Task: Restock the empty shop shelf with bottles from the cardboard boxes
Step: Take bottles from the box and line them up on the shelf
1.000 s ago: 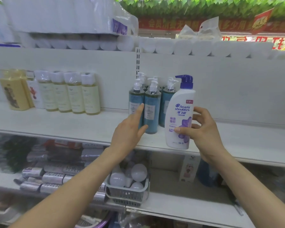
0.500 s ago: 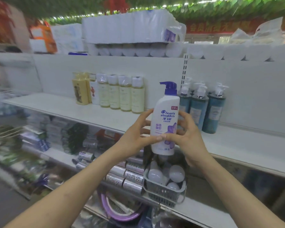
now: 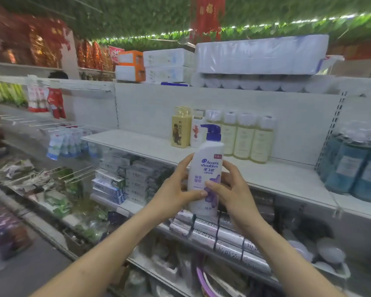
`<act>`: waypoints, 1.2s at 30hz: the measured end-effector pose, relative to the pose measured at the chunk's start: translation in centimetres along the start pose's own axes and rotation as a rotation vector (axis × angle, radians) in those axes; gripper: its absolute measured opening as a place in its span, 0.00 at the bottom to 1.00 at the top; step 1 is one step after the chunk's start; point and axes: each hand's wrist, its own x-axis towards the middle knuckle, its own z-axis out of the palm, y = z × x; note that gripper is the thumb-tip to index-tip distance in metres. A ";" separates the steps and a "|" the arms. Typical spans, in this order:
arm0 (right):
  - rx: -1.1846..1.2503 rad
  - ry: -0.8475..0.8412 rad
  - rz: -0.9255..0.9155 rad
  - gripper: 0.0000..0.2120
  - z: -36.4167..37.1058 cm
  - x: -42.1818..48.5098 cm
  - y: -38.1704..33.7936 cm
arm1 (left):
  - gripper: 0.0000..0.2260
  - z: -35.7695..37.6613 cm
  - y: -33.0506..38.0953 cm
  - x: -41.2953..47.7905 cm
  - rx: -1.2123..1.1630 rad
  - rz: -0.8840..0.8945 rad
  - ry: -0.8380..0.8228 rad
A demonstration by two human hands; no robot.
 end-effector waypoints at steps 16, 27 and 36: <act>-0.175 -0.049 -0.009 0.23 11.3 10.6 2.6 | 0.42 -13.9 -7.1 5.5 -0.057 -0.040 0.079; -0.258 -0.006 -0.074 0.22 12.9 23.1 6.4 | 0.43 -22.2 -11.6 16.6 0.025 -0.034 0.157; -0.545 0.019 -0.040 0.18 13.4 30.4 10.9 | 0.41 -27.2 -18.6 25.7 0.029 -0.048 0.087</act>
